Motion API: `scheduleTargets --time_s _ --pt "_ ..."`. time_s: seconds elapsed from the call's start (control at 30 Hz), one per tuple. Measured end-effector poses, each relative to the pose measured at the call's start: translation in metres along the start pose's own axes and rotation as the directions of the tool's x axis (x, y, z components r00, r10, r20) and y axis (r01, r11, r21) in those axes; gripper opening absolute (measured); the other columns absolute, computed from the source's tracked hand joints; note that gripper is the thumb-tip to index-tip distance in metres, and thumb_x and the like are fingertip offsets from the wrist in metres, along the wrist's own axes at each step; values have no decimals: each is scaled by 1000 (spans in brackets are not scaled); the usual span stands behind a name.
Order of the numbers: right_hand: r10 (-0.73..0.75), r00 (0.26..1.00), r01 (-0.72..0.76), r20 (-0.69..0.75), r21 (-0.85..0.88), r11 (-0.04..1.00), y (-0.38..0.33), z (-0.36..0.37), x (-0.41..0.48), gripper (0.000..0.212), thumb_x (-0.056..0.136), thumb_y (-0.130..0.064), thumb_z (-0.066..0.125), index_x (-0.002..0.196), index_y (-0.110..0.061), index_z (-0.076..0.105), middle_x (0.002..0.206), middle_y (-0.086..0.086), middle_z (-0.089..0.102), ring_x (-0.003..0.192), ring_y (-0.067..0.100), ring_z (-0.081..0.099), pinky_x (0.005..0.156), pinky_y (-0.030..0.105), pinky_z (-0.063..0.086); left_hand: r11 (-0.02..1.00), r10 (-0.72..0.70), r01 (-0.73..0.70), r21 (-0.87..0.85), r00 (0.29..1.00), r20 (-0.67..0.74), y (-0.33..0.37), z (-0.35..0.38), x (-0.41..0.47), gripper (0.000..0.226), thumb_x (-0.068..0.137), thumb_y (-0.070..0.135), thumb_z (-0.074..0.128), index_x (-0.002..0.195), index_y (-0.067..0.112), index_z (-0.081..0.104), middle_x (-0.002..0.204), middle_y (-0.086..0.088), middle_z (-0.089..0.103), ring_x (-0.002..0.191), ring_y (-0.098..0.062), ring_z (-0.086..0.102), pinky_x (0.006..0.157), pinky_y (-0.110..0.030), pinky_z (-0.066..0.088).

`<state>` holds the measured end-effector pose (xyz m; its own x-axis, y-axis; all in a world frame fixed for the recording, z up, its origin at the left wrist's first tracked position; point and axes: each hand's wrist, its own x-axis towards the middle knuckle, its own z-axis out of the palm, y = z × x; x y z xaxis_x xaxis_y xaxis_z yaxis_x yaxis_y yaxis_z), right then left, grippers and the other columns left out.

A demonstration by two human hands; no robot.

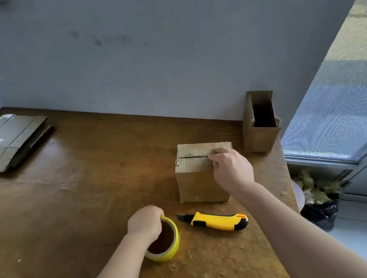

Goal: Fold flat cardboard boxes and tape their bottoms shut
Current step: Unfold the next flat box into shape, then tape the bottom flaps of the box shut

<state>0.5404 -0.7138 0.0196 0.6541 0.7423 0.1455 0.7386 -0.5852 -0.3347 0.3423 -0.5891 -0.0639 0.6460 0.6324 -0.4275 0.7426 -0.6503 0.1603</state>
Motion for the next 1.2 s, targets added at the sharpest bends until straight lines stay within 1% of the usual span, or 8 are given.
scheduleTargets --time_s 0.13,0.3,0.43,0.57,0.7,0.87,1.03,1.2 --pt "-6 1000 7 -27 64 998 2 0 -2 31 94 -12 50 117 -20 70 130 -3 60 120 20 51 90 33 48 953 183 -182 -243 983 -18 8 -15 -4 37 85 8 47 99 35 68 113 9 65 102 -15 59 84 -34 50" --pt "-10 1000 11 -11 150 989 5 -5 -2 27 92 -12 55 112 -17 72 129 -3 61 120 22 50 95 31 41 519 383 -470 -714 874 -298 47 -71 -14 17 82 8 66 91 22 71 101 3 71 97 -11 65 87 -28 52" --pt "-38 999 33 27 169 985 8 -10 0 24 91 -17 61 112 -20 73 126 -2 64 117 22 53 93 30 41 317 243 -447 -836 891 -384 78 -105 -3 24 90 5 61 111 13 67 120 12 63 99 3 62 78 -11 49" --pt "47 998 -54 32 247 967 9 -14 5 22 95 -25 55 107 -17 73 110 3 70 105 23 60 81 31 46 317 59 -341 -885 938 -341 100 -109 13 22 94 7 52 112 17 61 109 10 60 87 -2 58 74 -21 45" --pt "249 962 -263 114 638 723 1 -29 10 64 92 -67 32 80 -19 72 70 3 68 71 17 62 62 32 47 371 -71 -268 -889 946 -315 105 -100 24 13 95 14 50 100 19 61 96 -2 68 93 -21 63 83 -39 50" --pt "35 980 -183 198 801 569 -8 -37 11 86 69 -79 58 74 7 59 65 11 54 62 20 52 62 37 46 404 -78 -255 -878 947 -311 108 -103 30 19 94 21 50 108 21 63 98 0 69 90 -17 65 80 -38 55" --pt "84 984 -175 156 774 609 -15 -43 27 58 82 -63 58 85 -6 67 75 19 67 63 23 62 62 46 55 352 -24 -144 -925 986 -162 106 -107 32 16 92 19 54 103 22 65 94 1 69 84 -19 68 74 -34 60" --pt "70 997 -83 45 510 856 -7 -46 42 33 85 -55 58 73 -25 65 65 -8 62 58 11 60 49 29 49 118 33 -105 -987 994 -102 100 -110 31 29 99 17 40 112 17 66 107 -8 69 99 -19 65 82 -40 58"
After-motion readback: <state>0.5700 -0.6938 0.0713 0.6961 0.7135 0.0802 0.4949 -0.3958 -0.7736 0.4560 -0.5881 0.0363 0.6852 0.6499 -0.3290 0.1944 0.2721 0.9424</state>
